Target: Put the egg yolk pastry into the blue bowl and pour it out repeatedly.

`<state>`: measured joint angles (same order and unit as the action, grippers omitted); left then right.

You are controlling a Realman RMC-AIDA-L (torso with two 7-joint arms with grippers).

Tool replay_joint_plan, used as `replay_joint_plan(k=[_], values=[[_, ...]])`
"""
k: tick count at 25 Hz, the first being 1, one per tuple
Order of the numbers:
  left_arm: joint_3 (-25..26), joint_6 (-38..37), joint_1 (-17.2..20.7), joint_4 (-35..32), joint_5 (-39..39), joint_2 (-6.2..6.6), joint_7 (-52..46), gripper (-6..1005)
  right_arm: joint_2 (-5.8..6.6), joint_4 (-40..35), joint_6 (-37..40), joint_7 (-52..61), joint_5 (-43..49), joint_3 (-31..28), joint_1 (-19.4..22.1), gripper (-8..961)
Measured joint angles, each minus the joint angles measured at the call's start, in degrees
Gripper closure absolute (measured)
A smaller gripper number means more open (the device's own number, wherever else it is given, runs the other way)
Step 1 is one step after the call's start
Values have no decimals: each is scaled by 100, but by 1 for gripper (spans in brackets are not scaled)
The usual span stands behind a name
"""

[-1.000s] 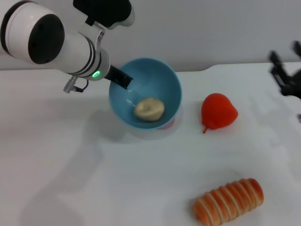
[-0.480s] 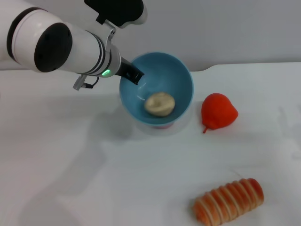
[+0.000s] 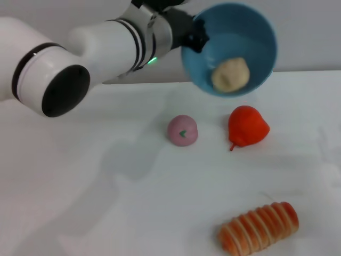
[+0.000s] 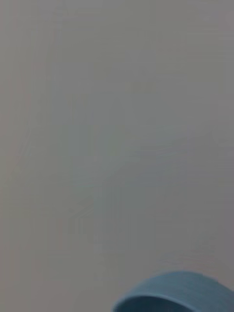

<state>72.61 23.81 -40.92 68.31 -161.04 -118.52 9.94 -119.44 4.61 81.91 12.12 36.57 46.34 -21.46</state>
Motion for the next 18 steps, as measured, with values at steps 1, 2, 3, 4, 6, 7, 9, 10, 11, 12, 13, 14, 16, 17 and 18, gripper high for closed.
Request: replay_joint_plan(k=[1,2,3,4,6,7,9,10,11,12,13,14,16,17,18], values=[[-51,-268,-9,-51,-1,-1,8,1000,-2,6,0,1,-1,0,13,439],[-78,-438,-13,-80,-2,-2,17,1000,-3,22,0,1,-1,-1,22,438],[-112,-644,-11,-101,-5,-2,31,1000,-3,44,0,1,-1,-2,30,438],[-133,-783,-7,-112,-10,-3,41,1000,-3,61,0,1,-1,-3,35,438],[-184,-1099,2,-129,-46,-4,53,1000,-3,81,0,1,-1,-3,37,438],[-211,-1211,-3,-145,-73,-6,54,1000,-3,87,0,1,-2,-3,37,438],[-295,-1478,-25,-192,-159,-10,59,1000,-2,91,0,1,-2,-6,37,438],[-342,-1600,-29,-219,-198,-13,63,1000,-2,92,0,2,-1,-9,37,438],[-419,-1902,-29,-280,-271,-14,70,1000,-1,93,0,4,-1,-11,37,438],[-490,-2220,-21,-358,-326,-14,76,1000,-1,93,0,6,-1,-11,37,438],[-540,-2532,-12,-441,-360,-13,81,1000,0,93,0,8,-1,-12,37,438],[-581,-2799,-8,-521,-374,-14,83,1000,0,93,-1,9,1,-12,37,438],[-668,-3340,-8,-728,-383,-13,87,1000,1,94,-2,10,1,-12,37,437],[-725,-3567,-29,-846,-384,-13,89,1000,1,96,-3,11,1,-12,37,437],[-756,-3674,-45,-905,-383,-13,90,999,1,98,-3,11,1,-12,37,437]])
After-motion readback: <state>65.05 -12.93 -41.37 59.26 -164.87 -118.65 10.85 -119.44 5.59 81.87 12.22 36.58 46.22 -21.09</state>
